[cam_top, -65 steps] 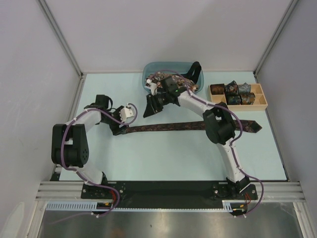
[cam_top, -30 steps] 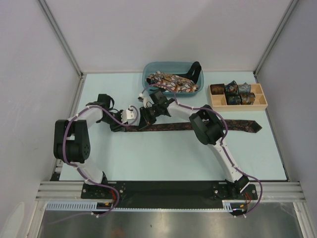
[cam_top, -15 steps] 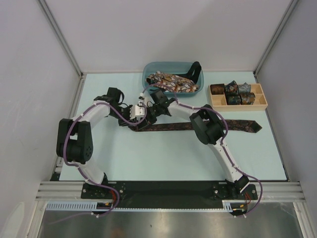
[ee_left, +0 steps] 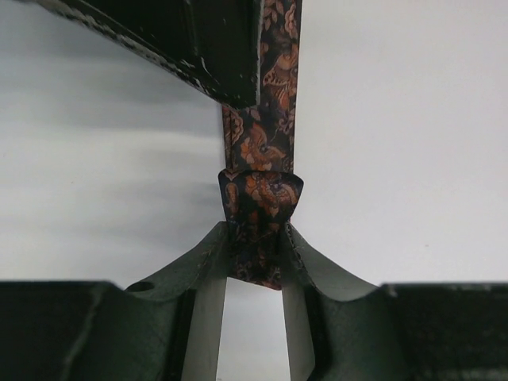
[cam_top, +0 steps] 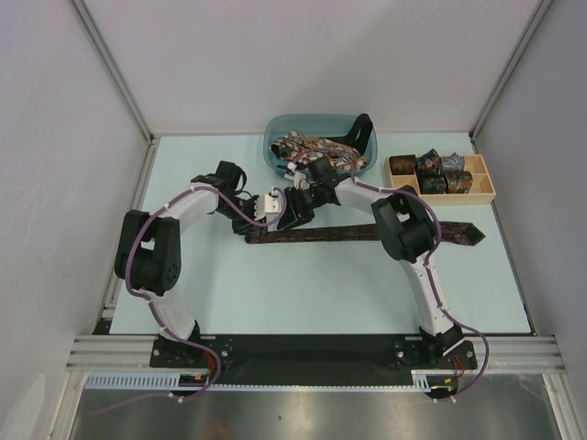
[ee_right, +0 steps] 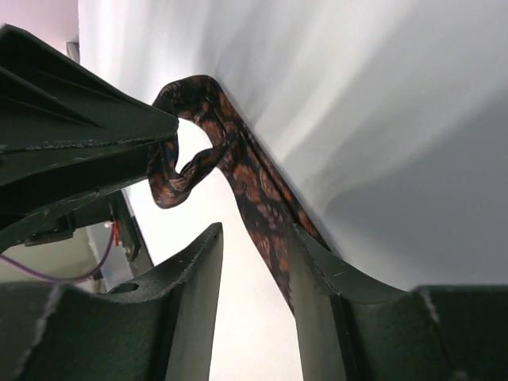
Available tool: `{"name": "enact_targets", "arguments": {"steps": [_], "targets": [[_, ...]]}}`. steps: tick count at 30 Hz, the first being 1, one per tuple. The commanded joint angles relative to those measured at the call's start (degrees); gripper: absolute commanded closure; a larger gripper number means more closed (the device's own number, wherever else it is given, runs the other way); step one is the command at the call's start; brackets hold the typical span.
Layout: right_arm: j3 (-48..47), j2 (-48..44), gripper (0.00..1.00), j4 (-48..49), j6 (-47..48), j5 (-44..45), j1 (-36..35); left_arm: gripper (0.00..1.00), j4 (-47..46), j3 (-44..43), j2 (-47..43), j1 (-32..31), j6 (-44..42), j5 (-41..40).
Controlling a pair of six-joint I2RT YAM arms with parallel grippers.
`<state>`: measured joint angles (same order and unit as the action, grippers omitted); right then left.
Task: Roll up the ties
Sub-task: Roll the tie at the center of the board.
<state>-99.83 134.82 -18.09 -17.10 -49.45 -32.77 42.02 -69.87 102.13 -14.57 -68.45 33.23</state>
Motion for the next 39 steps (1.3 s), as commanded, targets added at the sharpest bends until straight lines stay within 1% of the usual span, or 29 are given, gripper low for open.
{"name": "enact_targets", "arguments": {"steps": [1,3,5,7,12,17,23,27,28,29,31,33,34,35,39], "targets": [[1.39,-4.75,0.56,-1.07,-0.91,-3.72,1.57,0.64,-1.15,-1.68,0.62,-1.87,3.75,0.78],[1.31,-4.75,0.51,-0.29,-1.7,-4.77,1.75,0.64,-1.5,-1.59,0.88,-2.13,4.2,0.69],[1.22,-4.57,0.48,0.94,-2.93,-5.21,1.57,0.63,-3.17,-1.5,1.14,-2.83,5.86,0.17],[1.22,-3.78,0.48,2.08,-4.59,-5.65,1.4,0.63,-4.57,-1.5,1.85,-3.53,7.36,-0.1],[1.13,-1.59,0.51,3.32,-6.36,-6.01,0.96,0.63,-6.59,-1.15,3.51,-5.29,9.64,-1.06],[-0.27,0.61,0.53,5.25,-7.42,-5.22,-0.27,0.63,-7.3,-0.45,4.13,-6.0,10.17,-1.94],[-0.89,2.28,0.56,4.2,-6.72,-4.08,-1.15,0.62,-8.71,-0.27,4.31,-6.26,11.67,-2.3],[-1.24,3.07,0.63,1.66,-4.0,-2.41,-1.15,0.57,-9.06,0.43,3.34,-6.18,12.46,-2.64],[-1.33,3.25,0.66,1.13,-3.56,-1.62,-1.15,0.55,-8.97,0.61,2.91,-6.09,12.37,-3.0],[-1.42,3.43,0.67,0.86,-3.2,-1.35,-1.06,0.52,-8.89,0.87,2.38,-5.48,12.2,-3.17],[-1.59,3.69,0.69,-0.19,-2.41,-0.38,-0.8,0.46,-7.75,1.31,1.15,-4.34,10.88,-3.44],[-1.77,3.87,0.71,-0.72,-1.8,0.23,-0.62,0.43,-5.29,0.79,0.27,-1.88,9.04,-2.91],[-2.21,3.87,0.72,-0.9,-1.36,0.41,-0.62,0.39,-4.15,0.61,0.09,-1.08,8.33,-1.95],[-2.38,3.87,0.73,-0.98,-1.27,0.41,-0.62,0.38,-2.49,0.35,0.0,0.32,6.94,-1.94],[-3.26,4.3,0.74,-0.46,-0.83,0.5,-0.71,0.35,-1.33,0.34,0.09,2.0,4.38,-2.82]]}}
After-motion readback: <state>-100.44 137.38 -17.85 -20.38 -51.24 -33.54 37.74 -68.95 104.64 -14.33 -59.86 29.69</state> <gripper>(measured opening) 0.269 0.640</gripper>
